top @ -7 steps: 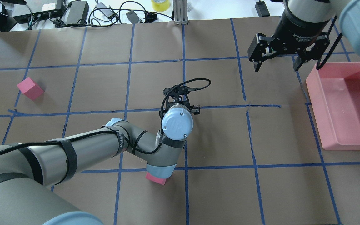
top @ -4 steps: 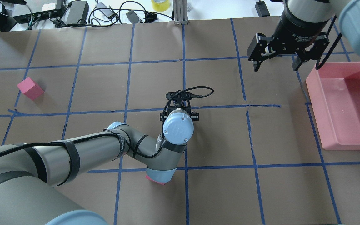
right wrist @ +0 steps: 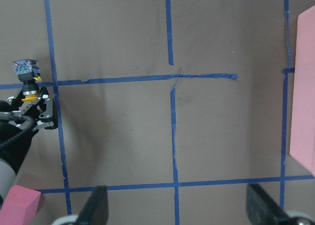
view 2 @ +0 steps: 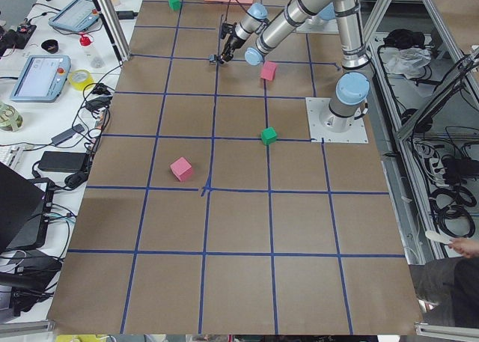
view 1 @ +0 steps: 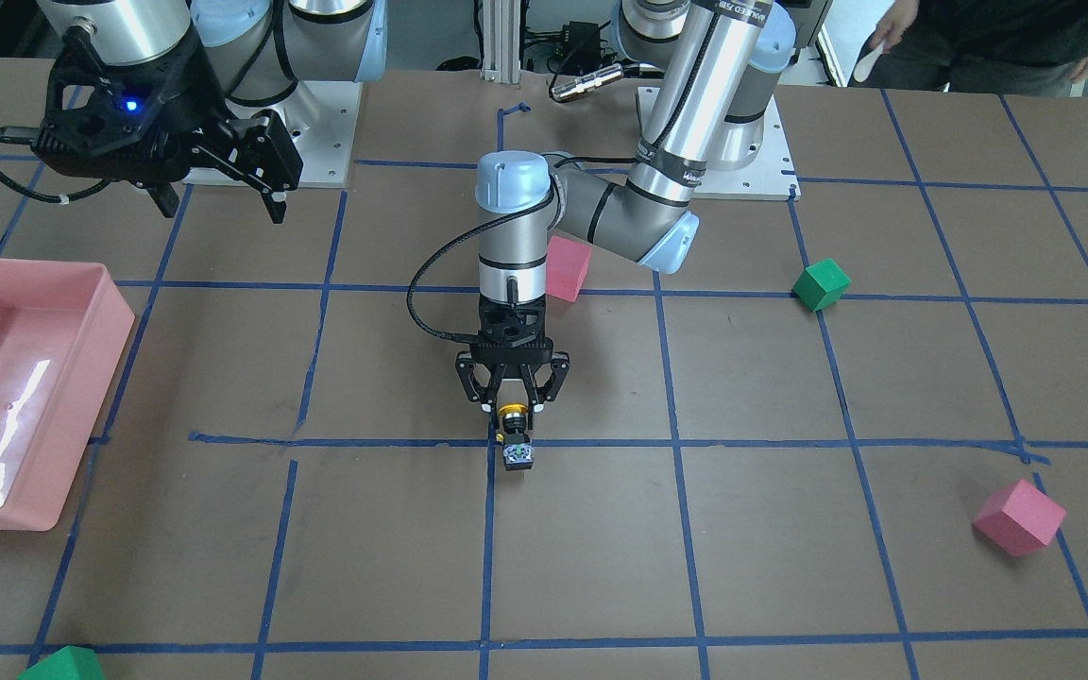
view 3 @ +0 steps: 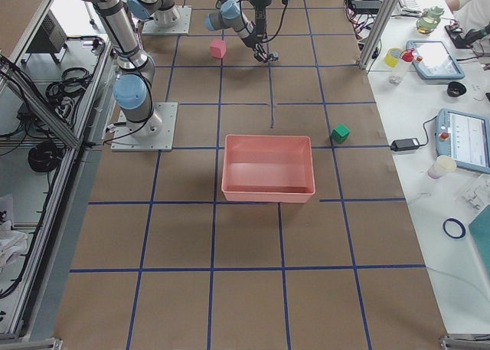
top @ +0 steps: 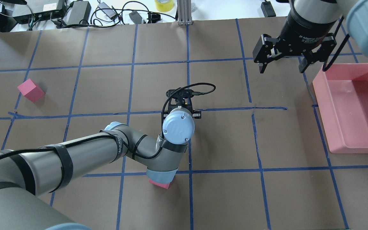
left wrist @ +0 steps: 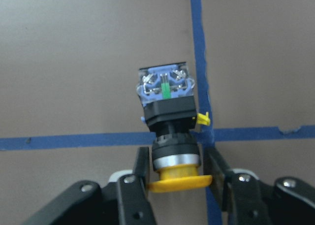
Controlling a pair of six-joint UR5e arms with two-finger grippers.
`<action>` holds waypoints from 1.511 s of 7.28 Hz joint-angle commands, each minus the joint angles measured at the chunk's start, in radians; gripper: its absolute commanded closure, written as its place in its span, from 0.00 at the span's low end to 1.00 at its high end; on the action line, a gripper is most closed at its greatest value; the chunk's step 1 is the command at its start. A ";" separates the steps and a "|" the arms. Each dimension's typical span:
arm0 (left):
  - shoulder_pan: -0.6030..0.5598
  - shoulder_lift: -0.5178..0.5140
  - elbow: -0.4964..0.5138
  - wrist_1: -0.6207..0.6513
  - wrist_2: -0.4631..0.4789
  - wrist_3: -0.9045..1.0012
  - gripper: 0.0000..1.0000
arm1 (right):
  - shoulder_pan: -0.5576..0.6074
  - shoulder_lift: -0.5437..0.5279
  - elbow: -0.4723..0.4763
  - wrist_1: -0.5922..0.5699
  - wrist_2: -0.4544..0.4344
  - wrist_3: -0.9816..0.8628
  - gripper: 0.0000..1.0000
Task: Align button upright
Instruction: 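Grasp the switch body with the left gripper and lift it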
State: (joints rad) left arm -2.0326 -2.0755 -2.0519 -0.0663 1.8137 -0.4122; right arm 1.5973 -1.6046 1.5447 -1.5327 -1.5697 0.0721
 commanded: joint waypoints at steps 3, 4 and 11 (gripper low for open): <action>0.107 0.142 0.242 -0.690 -0.215 -0.234 1.00 | 0.003 -0.001 -0.001 0.002 0.000 0.002 0.00; 0.127 0.144 0.319 -0.880 -0.297 -0.345 1.00 | 0.006 -0.001 -0.005 -0.013 0.002 0.000 0.00; 0.337 0.006 0.335 -0.971 -0.938 -0.872 1.00 | 0.003 0.000 0.005 -0.035 0.003 -0.003 0.00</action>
State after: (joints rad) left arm -1.7357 -2.0512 -1.7145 -1.0305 0.9220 -1.2822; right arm 1.6000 -1.6038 1.5461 -1.5672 -1.5666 0.0689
